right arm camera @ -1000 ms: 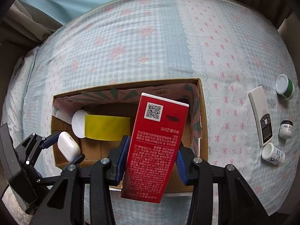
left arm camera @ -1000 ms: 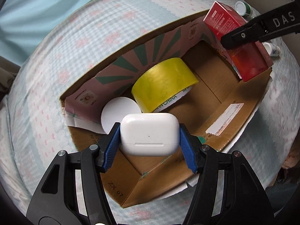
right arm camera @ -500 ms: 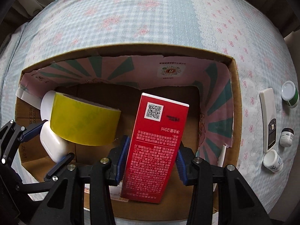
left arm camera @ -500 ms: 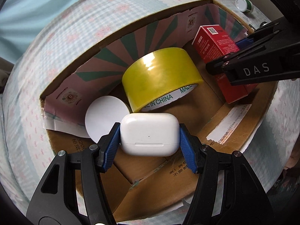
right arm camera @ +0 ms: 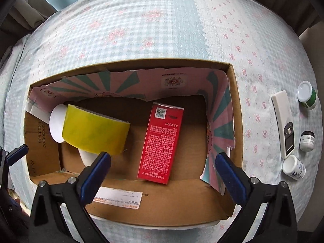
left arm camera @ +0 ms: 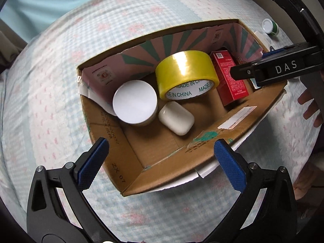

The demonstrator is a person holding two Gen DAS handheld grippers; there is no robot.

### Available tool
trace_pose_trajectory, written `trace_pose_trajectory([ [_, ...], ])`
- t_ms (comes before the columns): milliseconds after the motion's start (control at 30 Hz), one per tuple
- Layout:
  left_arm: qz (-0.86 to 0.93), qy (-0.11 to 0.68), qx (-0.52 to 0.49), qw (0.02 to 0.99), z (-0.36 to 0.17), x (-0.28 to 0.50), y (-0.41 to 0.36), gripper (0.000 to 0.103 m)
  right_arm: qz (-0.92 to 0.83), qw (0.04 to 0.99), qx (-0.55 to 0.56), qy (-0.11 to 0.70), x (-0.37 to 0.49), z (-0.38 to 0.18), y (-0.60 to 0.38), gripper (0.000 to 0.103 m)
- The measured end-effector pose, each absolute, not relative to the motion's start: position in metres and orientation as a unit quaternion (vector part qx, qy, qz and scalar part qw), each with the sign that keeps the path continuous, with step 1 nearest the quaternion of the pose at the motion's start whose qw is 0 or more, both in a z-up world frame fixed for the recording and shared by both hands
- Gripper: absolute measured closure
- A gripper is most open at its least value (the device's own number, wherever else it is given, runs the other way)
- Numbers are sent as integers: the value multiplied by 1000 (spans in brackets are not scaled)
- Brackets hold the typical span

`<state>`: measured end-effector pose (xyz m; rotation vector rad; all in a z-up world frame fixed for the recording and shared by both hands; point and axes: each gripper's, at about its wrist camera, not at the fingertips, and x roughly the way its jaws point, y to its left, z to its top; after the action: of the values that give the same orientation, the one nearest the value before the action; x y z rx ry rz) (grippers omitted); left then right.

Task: Organize rigid objects
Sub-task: 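Carry both items into the cardboard box and open both tools, then lift both tools away from the box toward the remote and jars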

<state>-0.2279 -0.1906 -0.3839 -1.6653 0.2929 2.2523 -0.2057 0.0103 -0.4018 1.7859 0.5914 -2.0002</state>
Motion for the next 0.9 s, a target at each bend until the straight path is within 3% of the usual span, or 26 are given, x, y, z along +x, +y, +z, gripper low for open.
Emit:
trace_pose_trajectory([
  [567, 845, 48, -518, 123, -271, -200, -197, 0, -738, 215, 597, 229, -171, -307, 23, 0],
  [900, 858, 9, -499, 119, -218, -178, -163, 0, -786, 165, 567, 179, -149, -237, 96, 0],
])
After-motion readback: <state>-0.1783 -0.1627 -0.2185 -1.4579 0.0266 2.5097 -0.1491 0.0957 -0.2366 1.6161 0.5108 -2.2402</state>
